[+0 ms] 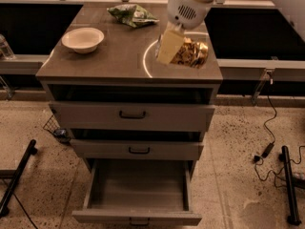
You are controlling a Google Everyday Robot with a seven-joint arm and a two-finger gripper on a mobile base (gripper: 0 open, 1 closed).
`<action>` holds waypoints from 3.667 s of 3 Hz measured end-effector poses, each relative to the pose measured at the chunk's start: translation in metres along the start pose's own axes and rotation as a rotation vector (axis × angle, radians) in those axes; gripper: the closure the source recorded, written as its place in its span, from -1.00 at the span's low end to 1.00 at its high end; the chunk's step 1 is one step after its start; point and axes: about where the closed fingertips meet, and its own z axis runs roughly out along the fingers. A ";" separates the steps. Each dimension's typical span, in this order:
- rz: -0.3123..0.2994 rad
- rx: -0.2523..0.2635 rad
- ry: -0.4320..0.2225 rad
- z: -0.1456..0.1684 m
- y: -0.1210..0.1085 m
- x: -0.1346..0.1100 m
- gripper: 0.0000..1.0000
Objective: Place orange can into bottom drawer
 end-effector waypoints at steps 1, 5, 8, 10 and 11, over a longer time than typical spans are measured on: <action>0.010 -0.048 0.050 0.022 0.020 0.023 1.00; 0.024 -0.148 -0.041 0.224 0.095 0.133 1.00; 0.121 -0.307 -0.133 0.334 0.143 0.179 1.00; 0.239 -0.488 -0.345 0.467 0.212 0.204 1.00; 0.255 -0.522 -0.434 0.492 0.219 0.193 1.00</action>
Offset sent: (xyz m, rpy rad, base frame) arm -0.0255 -0.0213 -0.1547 -0.0017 0.1186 -0.0419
